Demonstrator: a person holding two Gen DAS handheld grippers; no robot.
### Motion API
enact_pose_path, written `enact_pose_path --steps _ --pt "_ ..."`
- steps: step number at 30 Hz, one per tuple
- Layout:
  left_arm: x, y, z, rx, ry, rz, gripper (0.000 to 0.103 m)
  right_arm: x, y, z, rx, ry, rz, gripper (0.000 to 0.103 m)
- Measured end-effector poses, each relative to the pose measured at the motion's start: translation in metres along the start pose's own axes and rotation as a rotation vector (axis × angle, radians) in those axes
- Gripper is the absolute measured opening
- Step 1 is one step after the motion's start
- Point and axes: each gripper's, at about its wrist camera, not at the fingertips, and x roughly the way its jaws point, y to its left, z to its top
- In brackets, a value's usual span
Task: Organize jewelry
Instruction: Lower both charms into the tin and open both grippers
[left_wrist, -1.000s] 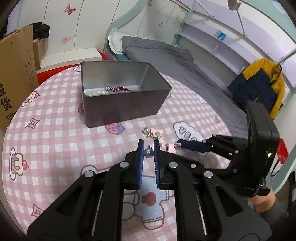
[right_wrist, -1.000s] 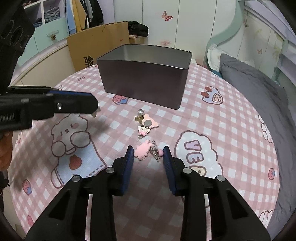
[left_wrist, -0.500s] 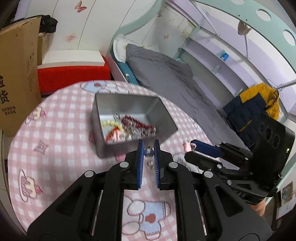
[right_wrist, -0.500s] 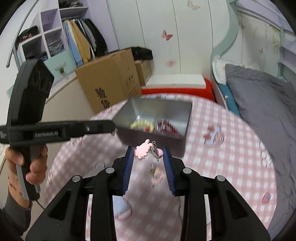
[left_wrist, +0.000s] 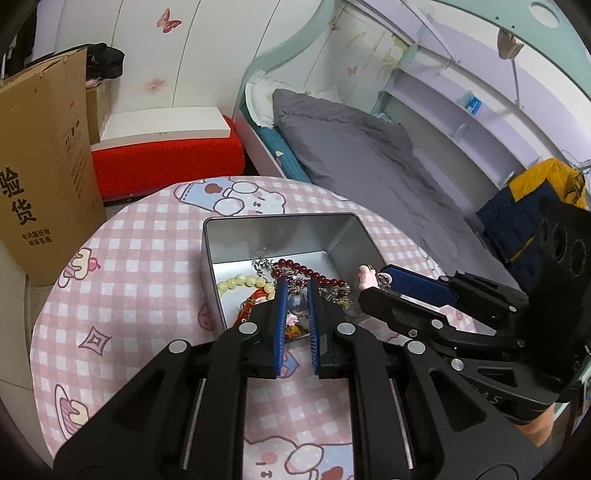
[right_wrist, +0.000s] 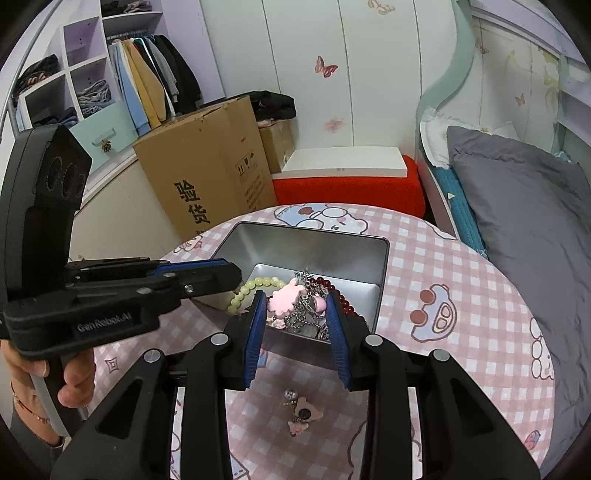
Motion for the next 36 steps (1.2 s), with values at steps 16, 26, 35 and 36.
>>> enact_pose_path --steps 16,26,35,36 --pt "0.008 -0.004 -0.002 0.017 0.017 0.027 0.012 0.006 -0.003 -0.002 0.004 0.016 -0.002 0.03" --pt "0.011 -0.005 -0.005 0.013 0.032 0.024 0.012 0.01 -0.005 0.0 0.016 0.019 0.0 0.031" --pt "0.003 -0.008 -0.011 0.021 0.034 0.024 0.012 -0.003 -0.007 -0.002 0.026 -0.004 0.014 0.035" --pt "0.001 -0.01 -0.011 0.022 0.032 0.026 0.012 -0.005 -0.007 -0.002 0.028 -0.009 0.013 0.037"
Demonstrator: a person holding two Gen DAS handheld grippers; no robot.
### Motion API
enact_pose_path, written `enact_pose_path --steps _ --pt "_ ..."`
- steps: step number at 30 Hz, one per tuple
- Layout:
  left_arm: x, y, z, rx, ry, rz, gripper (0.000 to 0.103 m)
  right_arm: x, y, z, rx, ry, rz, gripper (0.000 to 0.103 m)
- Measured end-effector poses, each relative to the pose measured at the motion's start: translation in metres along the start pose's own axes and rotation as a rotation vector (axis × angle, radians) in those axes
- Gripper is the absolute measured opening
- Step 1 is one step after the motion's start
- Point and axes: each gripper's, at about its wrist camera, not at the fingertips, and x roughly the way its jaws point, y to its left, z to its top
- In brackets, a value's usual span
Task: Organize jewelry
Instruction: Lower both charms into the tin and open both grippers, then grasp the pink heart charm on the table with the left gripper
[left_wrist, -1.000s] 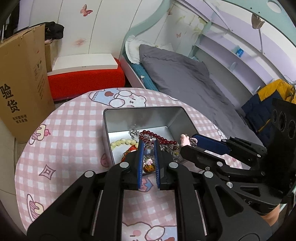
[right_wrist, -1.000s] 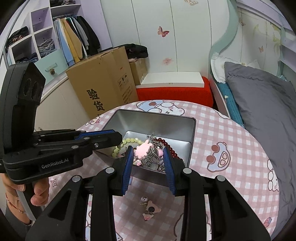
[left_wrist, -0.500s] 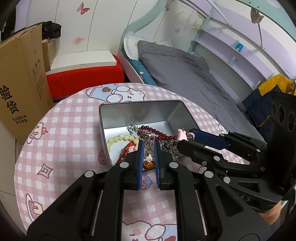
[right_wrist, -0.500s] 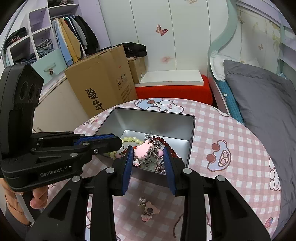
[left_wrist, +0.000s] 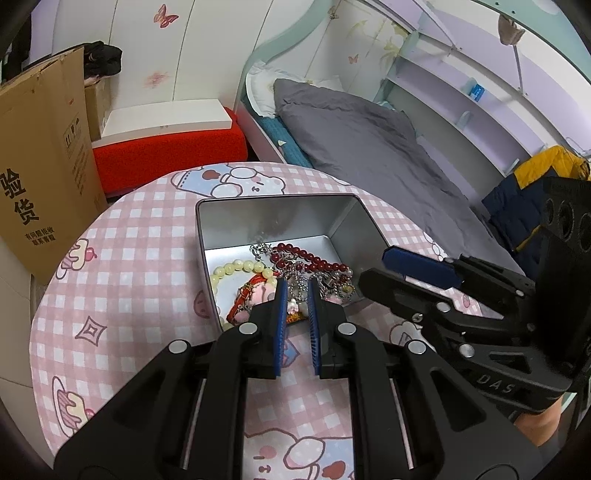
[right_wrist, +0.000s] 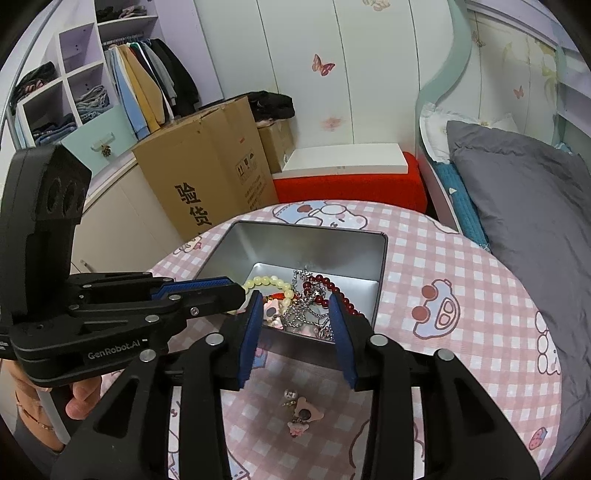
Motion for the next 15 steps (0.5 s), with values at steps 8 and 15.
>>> enact_pose_path --steps 8,15 --pt "-0.023 -0.014 -0.008 0.025 -0.027 0.019 0.012 -0.037 0.0 -0.004 -0.002 -0.049 -0.011 0.04" --pt "-0.04 -0.035 -0.028 0.074 -0.048 0.031 0.012 -0.072 -0.004 -0.022 0.009 -0.078 -0.033 0.043"
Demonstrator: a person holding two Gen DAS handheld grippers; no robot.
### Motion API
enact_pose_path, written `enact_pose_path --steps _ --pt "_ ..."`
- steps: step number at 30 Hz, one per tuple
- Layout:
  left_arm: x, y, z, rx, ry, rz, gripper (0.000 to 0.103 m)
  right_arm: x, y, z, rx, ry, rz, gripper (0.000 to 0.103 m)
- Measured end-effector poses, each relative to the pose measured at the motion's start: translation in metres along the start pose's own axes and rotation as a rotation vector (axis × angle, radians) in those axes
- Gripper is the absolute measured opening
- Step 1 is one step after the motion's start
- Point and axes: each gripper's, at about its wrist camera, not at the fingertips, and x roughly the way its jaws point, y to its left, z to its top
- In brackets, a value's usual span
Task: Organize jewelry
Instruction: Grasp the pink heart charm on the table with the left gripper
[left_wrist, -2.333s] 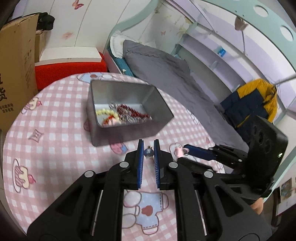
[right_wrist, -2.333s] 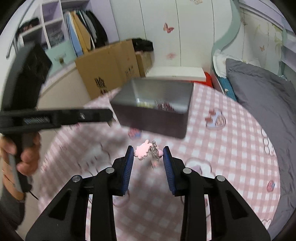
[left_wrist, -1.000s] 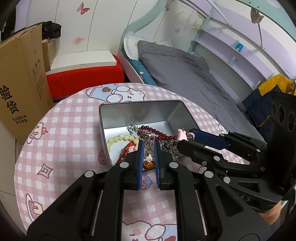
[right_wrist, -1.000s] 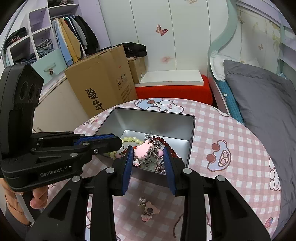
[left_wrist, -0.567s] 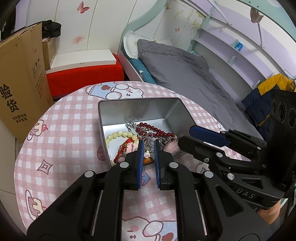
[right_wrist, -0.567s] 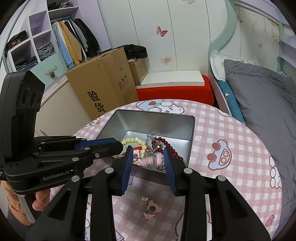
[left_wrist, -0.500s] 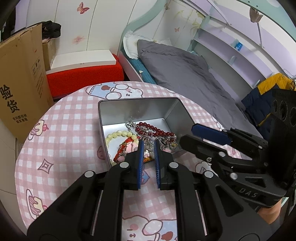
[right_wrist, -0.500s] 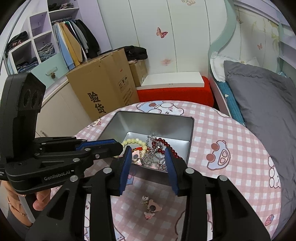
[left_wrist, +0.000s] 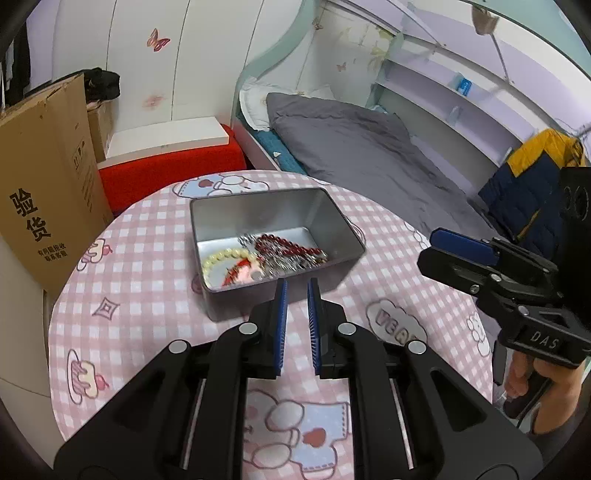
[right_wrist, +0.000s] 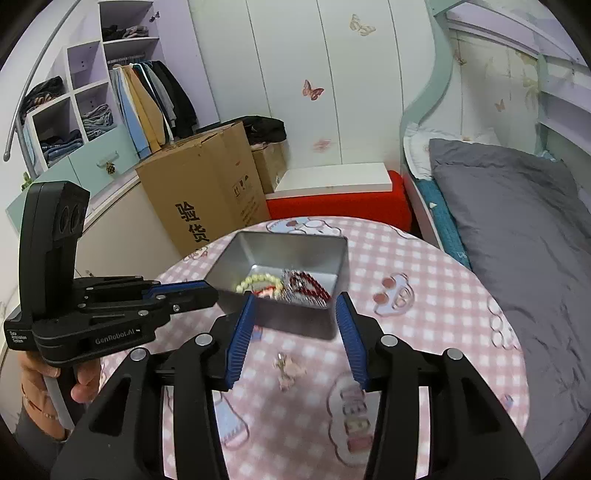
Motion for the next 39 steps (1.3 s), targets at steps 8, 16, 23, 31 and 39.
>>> enact_pose_path --steps 8,16,23,31,39 --pt "0.006 -0.023 -0.032 0.029 -0.006 0.003 0.059 -0.015 -0.007 -0.036 0.007 0.025 -0.024 0.045" --pt "0.035 -0.044 -0.055 0.09 0.051 0.065 0.059 -0.005 -0.02 -0.072 0.044 0.079 -0.021 0.045" --pt "0.055 -0.054 -0.065 0.124 0.078 0.087 0.051 0.004 -0.036 -0.084 0.059 0.095 -0.034 0.045" --pt "0.075 -0.059 -0.058 0.123 0.094 0.099 0.038 0.011 -0.049 -0.092 0.083 0.101 -0.016 0.045" --pt "0.075 -0.055 -0.058 0.124 0.099 0.087 0.013 0.015 -0.049 -0.09 0.084 0.107 -0.011 0.045"
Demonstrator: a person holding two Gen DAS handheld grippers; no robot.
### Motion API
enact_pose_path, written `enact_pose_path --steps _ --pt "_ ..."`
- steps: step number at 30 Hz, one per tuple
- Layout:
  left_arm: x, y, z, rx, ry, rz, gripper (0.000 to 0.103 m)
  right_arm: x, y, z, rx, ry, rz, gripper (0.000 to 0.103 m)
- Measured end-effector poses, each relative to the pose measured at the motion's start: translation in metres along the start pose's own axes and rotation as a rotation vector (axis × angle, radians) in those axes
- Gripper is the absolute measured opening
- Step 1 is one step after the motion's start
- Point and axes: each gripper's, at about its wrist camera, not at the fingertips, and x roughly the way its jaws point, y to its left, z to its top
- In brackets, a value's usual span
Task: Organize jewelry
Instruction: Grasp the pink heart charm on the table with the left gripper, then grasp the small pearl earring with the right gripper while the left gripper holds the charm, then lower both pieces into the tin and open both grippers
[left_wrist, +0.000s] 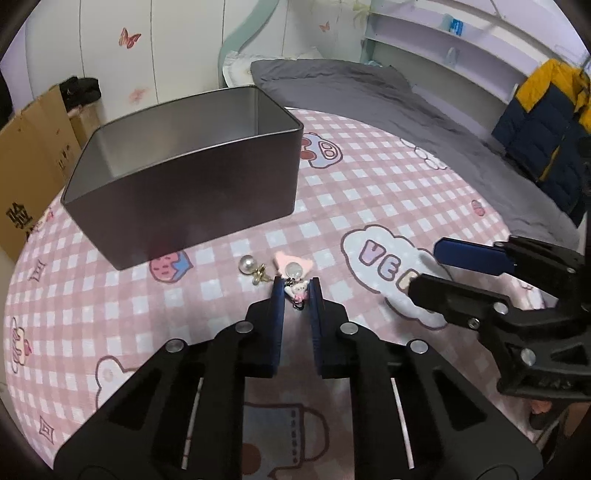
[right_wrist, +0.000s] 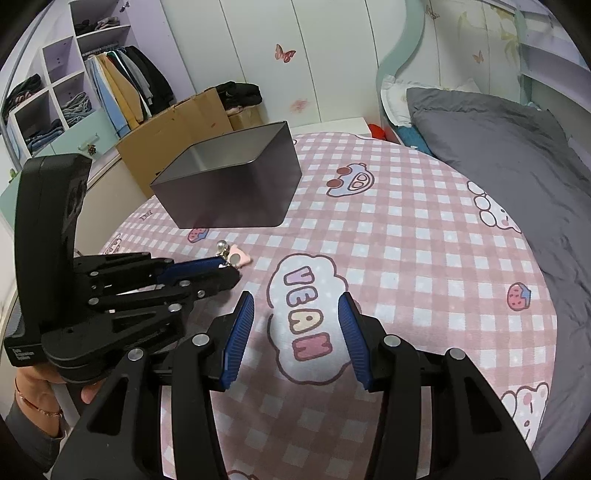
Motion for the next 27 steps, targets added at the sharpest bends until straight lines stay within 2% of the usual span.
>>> enact_pose_path --steps 4,7,15,20,23,25,27 --pt "-0.009 0.009 -0.007 -0.014 0.0 -0.034 0.013 0.005 0.007 0.003 -0.019 0.007 0.003 0.045" --pt "-0.019 0.016 -0.014 -0.015 -0.014 -0.029 0.013 0.01 0.015 0.006 -0.034 0.014 0.003 0.045" --pt "-0.038 0.055 -0.017 -0.076 -0.047 0.035 0.013 0.041 0.051 0.02 -0.107 0.056 0.006 0.045" --pt "-0.04 0.071 -0.019 -0.093 -0.055 0.07 0.013 0.067 0.076 0.029 -0.172 0.072 -0.023 0.044" --pt "-0.041 0.078 -0.018 -0.103 -0.06 0.071 0.013 0.079 0.087 0.031 -0.219 0.089 -0.057 0.029" --pt "-0.042 0.08 -0.017 -0.106 -0.067 0.065 0.013 0.082 0.09 0.031 -0.243 0.095 -0.082 0.009" --pt "-0.046 0.081 -0.016 -0.107 -0.078 0.057 0.013 0.083 0.092 0.031 -0.269 0.097 -0.109 0.009"
